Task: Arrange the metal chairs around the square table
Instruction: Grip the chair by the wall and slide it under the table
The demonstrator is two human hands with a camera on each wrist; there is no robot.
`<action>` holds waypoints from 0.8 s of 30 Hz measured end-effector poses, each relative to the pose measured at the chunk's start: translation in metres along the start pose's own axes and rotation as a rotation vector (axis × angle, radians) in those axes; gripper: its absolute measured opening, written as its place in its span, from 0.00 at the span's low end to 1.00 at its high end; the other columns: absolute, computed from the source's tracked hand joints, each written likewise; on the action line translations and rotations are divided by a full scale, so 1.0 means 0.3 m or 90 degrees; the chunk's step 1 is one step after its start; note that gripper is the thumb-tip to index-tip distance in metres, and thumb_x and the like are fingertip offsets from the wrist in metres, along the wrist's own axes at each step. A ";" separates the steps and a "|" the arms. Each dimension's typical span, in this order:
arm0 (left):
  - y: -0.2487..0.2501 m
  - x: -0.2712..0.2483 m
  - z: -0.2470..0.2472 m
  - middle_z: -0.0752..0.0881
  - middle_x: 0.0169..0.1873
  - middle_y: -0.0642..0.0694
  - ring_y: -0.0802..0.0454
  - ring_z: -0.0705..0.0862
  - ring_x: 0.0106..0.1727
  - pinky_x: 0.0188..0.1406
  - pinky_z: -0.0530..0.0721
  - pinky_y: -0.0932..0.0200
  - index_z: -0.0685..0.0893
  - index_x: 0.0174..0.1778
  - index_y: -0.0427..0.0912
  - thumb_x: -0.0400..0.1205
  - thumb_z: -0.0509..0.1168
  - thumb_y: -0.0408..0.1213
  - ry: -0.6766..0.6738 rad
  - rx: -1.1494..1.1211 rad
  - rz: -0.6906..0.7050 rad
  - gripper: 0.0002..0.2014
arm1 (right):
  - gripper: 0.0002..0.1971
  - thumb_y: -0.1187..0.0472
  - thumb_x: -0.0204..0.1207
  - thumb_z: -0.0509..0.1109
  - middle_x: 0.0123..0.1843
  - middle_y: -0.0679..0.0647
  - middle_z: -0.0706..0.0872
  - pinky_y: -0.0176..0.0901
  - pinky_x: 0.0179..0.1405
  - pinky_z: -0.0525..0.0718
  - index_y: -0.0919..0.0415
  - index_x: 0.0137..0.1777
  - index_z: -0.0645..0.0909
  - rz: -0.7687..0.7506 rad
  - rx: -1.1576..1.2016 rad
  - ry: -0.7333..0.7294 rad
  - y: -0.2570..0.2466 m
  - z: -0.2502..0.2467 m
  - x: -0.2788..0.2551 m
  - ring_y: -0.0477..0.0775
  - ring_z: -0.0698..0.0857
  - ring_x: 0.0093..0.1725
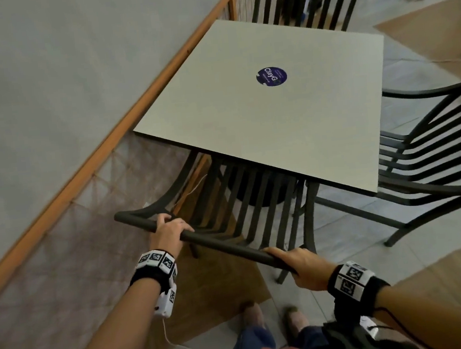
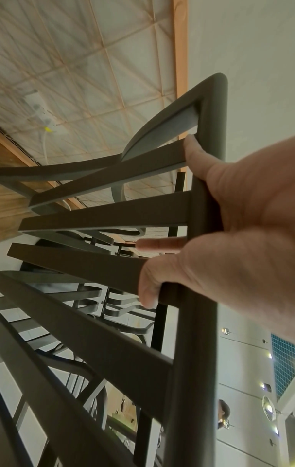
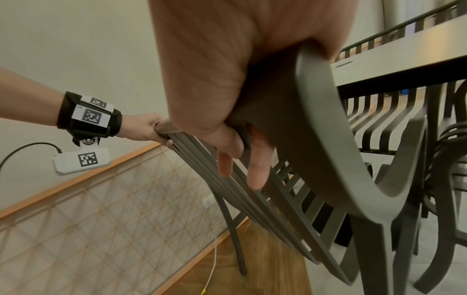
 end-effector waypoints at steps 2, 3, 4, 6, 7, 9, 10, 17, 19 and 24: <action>-0.002 0.035 -0.015 0.86 0.53 0.54 0.42 0.69 0.68 0.73 0.70 0.45 0.89 0.46 0.52 0.75 0.69 0.30 0.000 -0.011 0.000 0.12 | 0.34 0.66 0.76 0.63 0.45 0.43 0.81 0.35 0.40 0.81 0.39 0.77 0.56 0.004 -0.017 0.009 0.001 -0.020 0.020 0.38 0.79 0.37; -0.004 0.050 -0.023 0.86 0.52 0.55 0.43 0.69 0.68 0.73 0.70 0.46 0.89 0.45 0.53 0.75 0.69 0.31 0.006 -0.020 0.001 0.11 | 0.34 0.66 0.76 0.64 0.46 0.46 0.82 0.38 0.41 0.84 0.40 0.77 0.56 0.002 -0.025 0.014 0.000 -0.028 0.027 0.41 0.81 0.39; -0.009 0.061 -0.025 0.86 0.52 0.55 0.43 0.69 0.67 0.72 0.71 0.47 0.89 0.44 0.54 0.75 0.70 0.32 0.010 -0.025 0.004 0.10 | 0.35 0.66 0.76 0.64 0.47 0.49 0.84 0.41 0.43 0.85 0.41 0.78 0.56 0.002 -0.029 0.018 0.000 -0.032 0.032 0.45 0.82 0.40; -0.011 0.072 -0.025 0.85 0.52 0.56 0.44 0.69 0.66 0.72 0.71 0.47 0.89 0.45 0.53 0.74 0.70 0.31 0.014 -0.013 0.013 0.11 | 0.35 0.66 0.76 0.64 0.47 0.49 0.84 0.43 0.45 0.86 0.41 0.78 0.56 0.002 -0.032 0.021 -0.001 -0.030 0.034 0.46 0.82 0.41; -0.009 0.069 -0.023 0.85 0.53 0.56 0.44 0.69 0.66 0.72 0.71 0.47 0.89 0.45 0.53 0.74 0.70 0.30 0.015 -0.007 0.013 0.12 | 0.34 0.66 0.76 0.64 0.46 0.46 0.82 0.43 0.45 0.86 0.41 0.78 0.56 -0.001 -0.032 0.021 -0.003 -0.027 0.033 0.45 0.81 0.41; -0.004 0.066 -0.020 0.83 0.57 0.55 0.44 0.68 0.68 0.74 0.70 0.47 0.89 0.46 0.53 0.74 0.69 0.29 0.026 0.002 0.015 0.13 | 0.34 0.65 0.76 0.64 0.44 0.43 0.79 0.42 0.44 0.87 0.40 0.77 0.57 -0.005 -0.032 0.023 -0.002 -0.025 0.034 0.42 0.80 0.39; 0.001 0.065 -0.021 0.82 0.59 0.54 0.44 0.67 0.69 0.74 0.69 0.47 0.89 0.47 0.52 0.74 0.69 0.29 0.026 0.008 0.013 0.12 | 0.33 0.64 0.76 0.64 0.44 0.43 0.79 0.42 0.45 0.87 0.40 0.76 0.57 -0.007 -0.035 0.024 0.000 -0.025 0.037 0.42 0.80 0.39; 0.035 0.008 0.008 0.58 0.81 0.44 0.40 0.51 0.84 0.80 0.60 0.31 0.74 0.69 0.53 0.68 0.75 0.29 0.122 -0.021 -0.131 0.34 | 0.28 0.29 0.76 0.52 0.53 0.45 0.87 0.42 0.50 0.84 0.35 0.75 0.60 -0.029 -0.046 -0.078 0.053 -0.135 0.066 0.42 0.85 0.45; 0.070 -0.036 0.016 0.55 0.83 0.42 0.39 0.54 0.84 0.80 0.64 0.37 0.67 0.75 0.47 0.68 0.75 0.26 0.230 -0.110 -0.232 0.39 | 0.24 0.33 0.80 0.50 0.59 0.46 0.85 0.47 0.57 0.84 0.37 0.74 0.63 -0.025 -0.071 -0.068 0.132 -0.191 0.111 0.45 0.85 0.53; 0.225 -0.136 0.074 0.55 0.84 0.41 0.41 0.61 0.82 0.79 0.65 0.44 0.55 0.82 0.45 0.84 0.59 0.33 0.343 -0.520 -0.430 0.30 | 0.29 0.65 0.75 0.63 0.75 0.55 0.76 0.56 0.71 0.76 0.47 0.76 0.67 -0.053 -0.352 -0.155 0.350 -0.250 0.220 0.59 0.74 0.74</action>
Point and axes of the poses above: each hand's wrist, its own x-axis towards the middle knuckle, its own z-axis out of the palm, y = z × x, the point moved 2 cm from there along x, towards the middle knuckle
